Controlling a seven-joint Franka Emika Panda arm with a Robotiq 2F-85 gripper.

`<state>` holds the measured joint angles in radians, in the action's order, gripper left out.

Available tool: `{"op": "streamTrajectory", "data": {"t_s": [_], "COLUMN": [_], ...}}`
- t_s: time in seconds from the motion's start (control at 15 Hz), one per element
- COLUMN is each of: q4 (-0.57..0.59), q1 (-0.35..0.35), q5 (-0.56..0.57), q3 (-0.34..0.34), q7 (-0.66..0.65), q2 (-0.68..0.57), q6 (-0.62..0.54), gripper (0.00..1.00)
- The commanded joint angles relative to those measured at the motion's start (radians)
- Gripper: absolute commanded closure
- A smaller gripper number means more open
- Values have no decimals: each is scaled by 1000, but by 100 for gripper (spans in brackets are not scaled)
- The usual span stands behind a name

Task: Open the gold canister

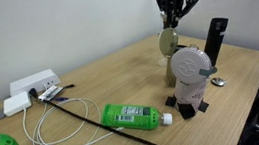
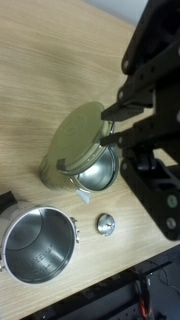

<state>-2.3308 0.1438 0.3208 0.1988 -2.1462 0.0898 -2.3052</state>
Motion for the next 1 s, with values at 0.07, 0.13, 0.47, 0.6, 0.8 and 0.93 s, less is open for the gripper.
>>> {"op": "streamTrajectory", "data": {"t_s": [0.07, 0.13, 0.47, 0.6, 0.8, 0.93], "q4": [26, 29, 38, 45, 53, 58], "q1": [5, 7, 13, 17, 26, 35], "q5": [-32, -33, -50, -64, -89, -111], "q3": [2, 3, 7, 7, 9, 12], "q7": [40, 43, 69, 84, 112, 143], "q2": [-24, -25, -32, -36, -32, -20], "q6": [15, 15, 12, 8, 6, 1], "gripper": [94, 94, 94, 94, 94, 94]}}
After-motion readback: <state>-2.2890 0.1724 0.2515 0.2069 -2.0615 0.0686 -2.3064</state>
